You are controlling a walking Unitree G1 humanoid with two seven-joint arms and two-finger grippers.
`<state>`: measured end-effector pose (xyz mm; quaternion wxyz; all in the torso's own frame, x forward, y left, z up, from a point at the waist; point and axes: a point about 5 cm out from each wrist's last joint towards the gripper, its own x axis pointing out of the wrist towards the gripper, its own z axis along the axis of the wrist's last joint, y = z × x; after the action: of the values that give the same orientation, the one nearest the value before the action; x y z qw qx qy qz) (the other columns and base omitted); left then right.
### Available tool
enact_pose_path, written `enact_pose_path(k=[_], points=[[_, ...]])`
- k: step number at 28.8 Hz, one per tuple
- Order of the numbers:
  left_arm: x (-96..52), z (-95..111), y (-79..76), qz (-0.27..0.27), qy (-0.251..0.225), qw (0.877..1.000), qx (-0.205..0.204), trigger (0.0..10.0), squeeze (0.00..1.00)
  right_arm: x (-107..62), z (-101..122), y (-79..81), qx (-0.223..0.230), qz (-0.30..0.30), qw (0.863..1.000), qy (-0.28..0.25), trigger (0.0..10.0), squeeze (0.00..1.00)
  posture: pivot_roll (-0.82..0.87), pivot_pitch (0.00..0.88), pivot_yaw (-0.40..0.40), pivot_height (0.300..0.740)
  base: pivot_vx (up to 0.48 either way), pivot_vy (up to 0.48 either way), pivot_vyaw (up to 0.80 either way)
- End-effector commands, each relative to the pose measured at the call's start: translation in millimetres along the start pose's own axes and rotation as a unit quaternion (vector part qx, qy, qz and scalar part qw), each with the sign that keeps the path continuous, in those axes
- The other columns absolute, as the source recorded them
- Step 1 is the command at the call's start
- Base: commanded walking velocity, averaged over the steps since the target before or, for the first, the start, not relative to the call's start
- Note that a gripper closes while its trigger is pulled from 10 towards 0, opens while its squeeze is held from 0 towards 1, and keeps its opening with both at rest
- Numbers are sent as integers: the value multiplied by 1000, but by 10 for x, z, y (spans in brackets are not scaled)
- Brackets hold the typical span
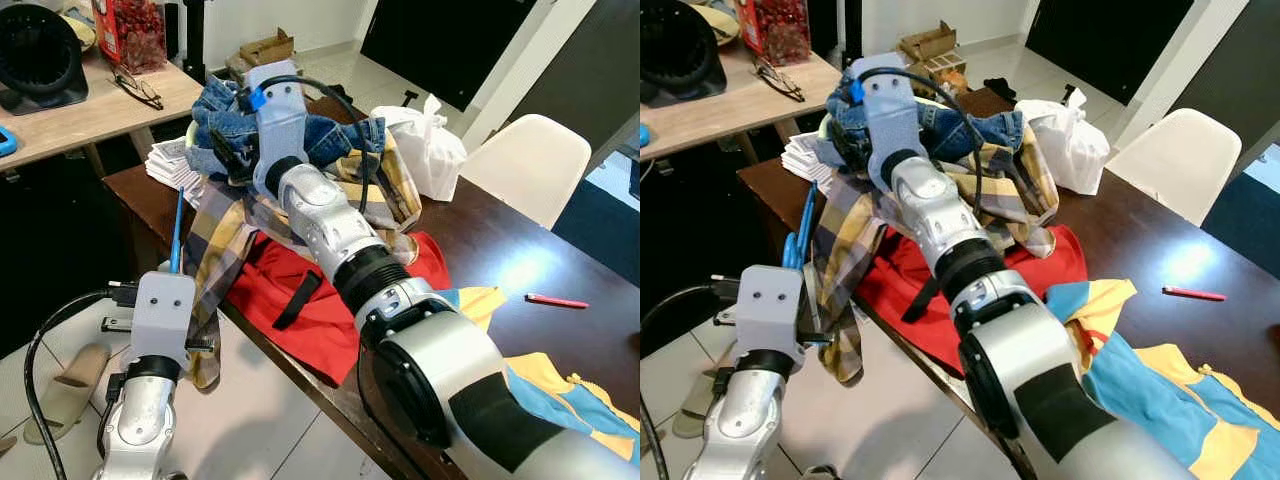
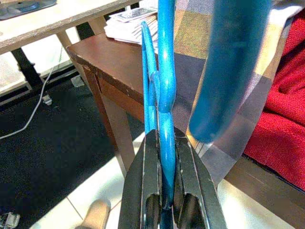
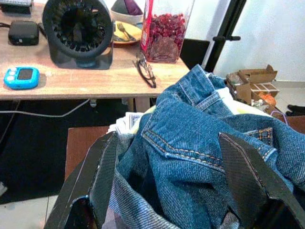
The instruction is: Hang hanger
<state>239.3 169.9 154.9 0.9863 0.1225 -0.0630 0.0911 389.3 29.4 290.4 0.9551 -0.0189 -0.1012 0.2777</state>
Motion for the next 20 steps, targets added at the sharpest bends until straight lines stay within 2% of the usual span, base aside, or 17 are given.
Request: enact_pose_path(k=[1, 10, 18, 19, 20], points=[[-40, 23, -62, -9, 0, 1000, -12, 10000, 0, -27, -145, -39, -2, -9, 999, 31, 10000, 0, 256, 141, -247, 740, 0, 0, 0], [-50, 34, -91, -11, -1, 1000, -16, 10000, 0, -48, -231, -136, -17, -39, 997, 59, 10000, 0, 257, 141, -251, 740, 0, 0, 0], [-62, 46, -112, -12, -1, 1000, -19, 10000, 0, -99, -308, -324, -52, -69, 993, 79, 10000, 0, 258, 141, -254, 740, 0, 0, 0], [-66, 47, -114, -12, -1, 1000, -20, 10000, 0, -117, -326, -384, -60, -74, 992, 85, 4667, 0, 256, 141, -253, 740, 0, 0, 0], [-70, 50, -116, -12, -1, 1000, -21, 10000, 0, -137, -354, -435, -63, -76, 991, 93, 0, 0, 252, 142, -255, 740, 0, 0, 0]])
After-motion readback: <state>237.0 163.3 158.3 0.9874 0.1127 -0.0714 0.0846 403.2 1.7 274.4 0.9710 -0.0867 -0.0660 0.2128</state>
